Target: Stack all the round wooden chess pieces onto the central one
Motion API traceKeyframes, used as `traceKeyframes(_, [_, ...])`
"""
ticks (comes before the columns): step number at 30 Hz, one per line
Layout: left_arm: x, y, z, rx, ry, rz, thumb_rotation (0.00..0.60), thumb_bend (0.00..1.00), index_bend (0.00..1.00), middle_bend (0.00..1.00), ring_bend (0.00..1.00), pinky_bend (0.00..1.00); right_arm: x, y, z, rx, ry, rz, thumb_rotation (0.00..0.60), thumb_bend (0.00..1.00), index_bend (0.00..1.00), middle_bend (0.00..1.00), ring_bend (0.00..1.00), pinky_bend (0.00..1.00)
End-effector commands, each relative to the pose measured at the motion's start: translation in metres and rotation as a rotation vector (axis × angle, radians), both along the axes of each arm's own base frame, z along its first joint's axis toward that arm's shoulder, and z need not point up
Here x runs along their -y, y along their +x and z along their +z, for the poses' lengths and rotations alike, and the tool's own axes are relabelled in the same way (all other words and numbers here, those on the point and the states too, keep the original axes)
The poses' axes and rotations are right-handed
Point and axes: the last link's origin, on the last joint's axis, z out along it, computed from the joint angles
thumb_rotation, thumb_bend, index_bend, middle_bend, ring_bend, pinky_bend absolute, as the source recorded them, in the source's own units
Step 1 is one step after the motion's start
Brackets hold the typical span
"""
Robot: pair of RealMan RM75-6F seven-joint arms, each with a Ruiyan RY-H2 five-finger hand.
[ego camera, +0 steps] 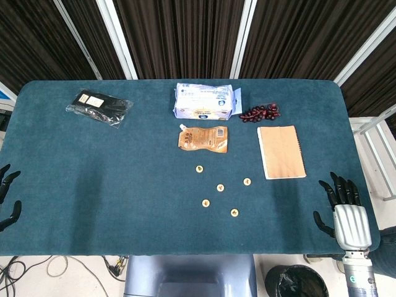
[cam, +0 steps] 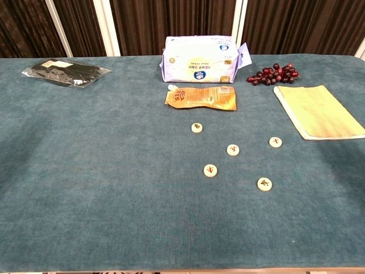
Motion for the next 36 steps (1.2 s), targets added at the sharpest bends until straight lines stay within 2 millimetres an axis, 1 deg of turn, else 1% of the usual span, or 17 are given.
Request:
traceKeyframes(1, [0.000, 0.000, 0.000, 0.002, 0.000, 0.001, 0.600, 0.49, 0.15, 0.00, 0.00, 0.00, 0.000, 0.000, 0.000, -0.001, -0.002, 0.001, 0.600, 0.41, 0.17, 0.00, 0.00, 0.00])
traceKeyframes(14, [0.000, -0.001, 0.000, 0.008, -0.003, 0.009, 0.600, 0.49, 0.15, 0.00, 0.00, 0.00, 0.001, -0.001, 0.002, 0.017, -0.011, -0.008, 0.600, 0.41, 0.17, 0.00, 0.00, 0.00])
traceKeyframes(24, [0.000, 0.001, 0.000, 0.009, -0.004, 0.002, 0.600, 0.49, 0.15, 0.00, 0.00, 0.00, 0.002, -0.002, 0.001, 0.050, 0.016, 0.006, 0.600, 0.41, 0.17, 0.00, 0.00, 0.00])
traceKeyframes(31, [0.000, 0.001, -0.001, 0.009, -0.003, 0.001, 0.600, 0.49, 0.15, 0.00, 0.00, 0.00, 0.002, -0.002, -0.003, 0.048, 0.046, 0.008, 0.600, 0.41, 0.17, 0.00, 0.00, 0.00])
traceKeyframes(36, [-0.002, 0.000, 0.000, 0.018, 0.003, 0.012, 0.600, 0.49, 0.15, 0.00, 0.00, 0.00, 0.005, -0.001, -0.012, 0.072, 0.101, 0.011, 0.600, 0.41, 0.17, 0.00, 0.00, 0.00])
